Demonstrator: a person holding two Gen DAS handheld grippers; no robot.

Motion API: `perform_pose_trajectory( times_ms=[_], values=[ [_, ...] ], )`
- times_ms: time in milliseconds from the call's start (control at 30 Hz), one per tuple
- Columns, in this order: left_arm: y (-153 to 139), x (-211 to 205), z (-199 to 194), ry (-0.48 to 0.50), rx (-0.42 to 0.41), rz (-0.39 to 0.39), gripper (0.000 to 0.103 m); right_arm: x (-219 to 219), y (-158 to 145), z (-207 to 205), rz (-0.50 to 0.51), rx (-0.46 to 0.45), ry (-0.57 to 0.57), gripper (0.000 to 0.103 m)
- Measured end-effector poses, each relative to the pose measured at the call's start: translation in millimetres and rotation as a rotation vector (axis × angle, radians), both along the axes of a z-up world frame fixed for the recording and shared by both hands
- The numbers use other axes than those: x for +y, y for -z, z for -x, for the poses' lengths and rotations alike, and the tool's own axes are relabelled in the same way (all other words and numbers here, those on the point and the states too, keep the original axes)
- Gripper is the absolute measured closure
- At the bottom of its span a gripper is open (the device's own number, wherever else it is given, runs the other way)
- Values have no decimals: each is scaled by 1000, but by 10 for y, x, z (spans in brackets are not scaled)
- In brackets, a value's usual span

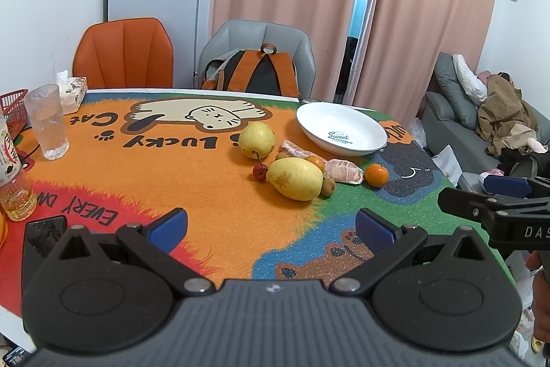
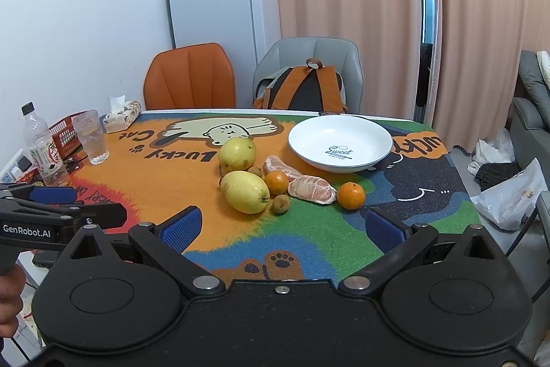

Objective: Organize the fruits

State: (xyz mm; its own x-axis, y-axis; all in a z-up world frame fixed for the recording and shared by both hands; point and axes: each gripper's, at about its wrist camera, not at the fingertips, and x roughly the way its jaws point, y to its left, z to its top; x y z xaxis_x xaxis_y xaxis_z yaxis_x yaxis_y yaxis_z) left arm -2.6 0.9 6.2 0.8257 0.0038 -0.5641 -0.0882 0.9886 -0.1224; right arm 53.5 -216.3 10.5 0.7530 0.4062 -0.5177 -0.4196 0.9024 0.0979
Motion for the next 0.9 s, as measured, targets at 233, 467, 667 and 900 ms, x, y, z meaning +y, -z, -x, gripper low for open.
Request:
perform_pose_trajectory(
  times_ms=[233,467,667,900],
  values=[
    [-1,17,0,-3,-6,5,0,5,5,-7,1,2,-2,0],
    [17,38,-3,-1,-16,18,0,-12,44,-23,-9,0,-7,0],
    [117,43,-56,-9,-15,37,0,-50,163,-108,-39,13,-14,0],
    [272,23,-191,11,-15,94,0,-153,287,-282,-83,31,7,0]
  ],
)
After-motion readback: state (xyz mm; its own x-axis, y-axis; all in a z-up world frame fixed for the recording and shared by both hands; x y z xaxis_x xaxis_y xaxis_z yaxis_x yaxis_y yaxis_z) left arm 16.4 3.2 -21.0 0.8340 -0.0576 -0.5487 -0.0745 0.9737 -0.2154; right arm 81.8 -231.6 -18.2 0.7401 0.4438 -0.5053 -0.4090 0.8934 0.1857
